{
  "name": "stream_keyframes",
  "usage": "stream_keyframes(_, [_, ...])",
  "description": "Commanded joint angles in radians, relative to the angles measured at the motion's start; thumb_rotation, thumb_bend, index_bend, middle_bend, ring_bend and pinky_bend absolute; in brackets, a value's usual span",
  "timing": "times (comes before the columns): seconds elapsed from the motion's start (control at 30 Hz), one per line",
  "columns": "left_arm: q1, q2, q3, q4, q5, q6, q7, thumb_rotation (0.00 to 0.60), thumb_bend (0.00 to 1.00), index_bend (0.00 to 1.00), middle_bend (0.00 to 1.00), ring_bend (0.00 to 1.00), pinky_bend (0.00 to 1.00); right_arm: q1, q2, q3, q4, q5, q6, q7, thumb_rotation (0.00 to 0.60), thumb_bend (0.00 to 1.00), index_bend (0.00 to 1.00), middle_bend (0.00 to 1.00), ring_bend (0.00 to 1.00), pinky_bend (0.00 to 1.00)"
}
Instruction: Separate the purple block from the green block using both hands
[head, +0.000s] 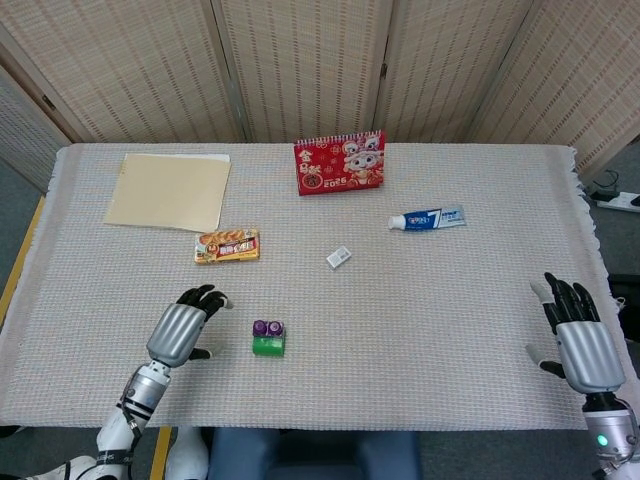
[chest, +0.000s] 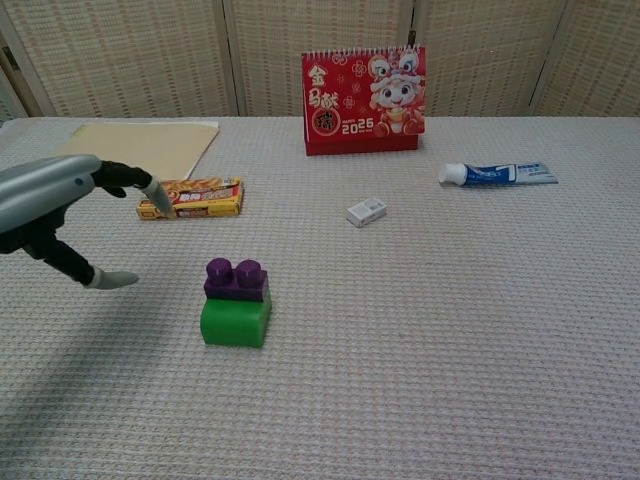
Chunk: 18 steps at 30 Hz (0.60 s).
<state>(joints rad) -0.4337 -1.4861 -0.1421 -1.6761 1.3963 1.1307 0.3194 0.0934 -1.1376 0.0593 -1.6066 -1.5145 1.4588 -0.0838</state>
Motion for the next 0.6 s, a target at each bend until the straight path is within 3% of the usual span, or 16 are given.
stream_keyframes(0.03, [-0.031,-0.044,-0.008,0.015,-0.043,-0.031,0.046,0.6,0.26,0.33,0.2,0.08,0.12,0.001,0.0,0.002,0.004,0.004,-0.001,0.006,0.6,0.28,0.0,0.0,0.0,0.0])
stream_keyframes(0.3, [-0.085,-0.139,-0.018,0.083,-0.123,-0.066,0.13,0.6,0.32,0.35,0.18,0.05,0.07,0.007,0.006,0.0,0.007,0.008,-0.016,0.023,0.6,0.28,0.0,0.0,0.0,0.0])
stream_keyframes(0.6, [-0.111,-0.173,-0.03,0.127,-0.168,-0.074,0.11,0.6,0.38,0.38,0.17,0.05,0.05,0.005,0.015,0.001,0.01,0.011,-0.012,0.043,0.6,0.28,0.0,0.0,0.0,0.0])
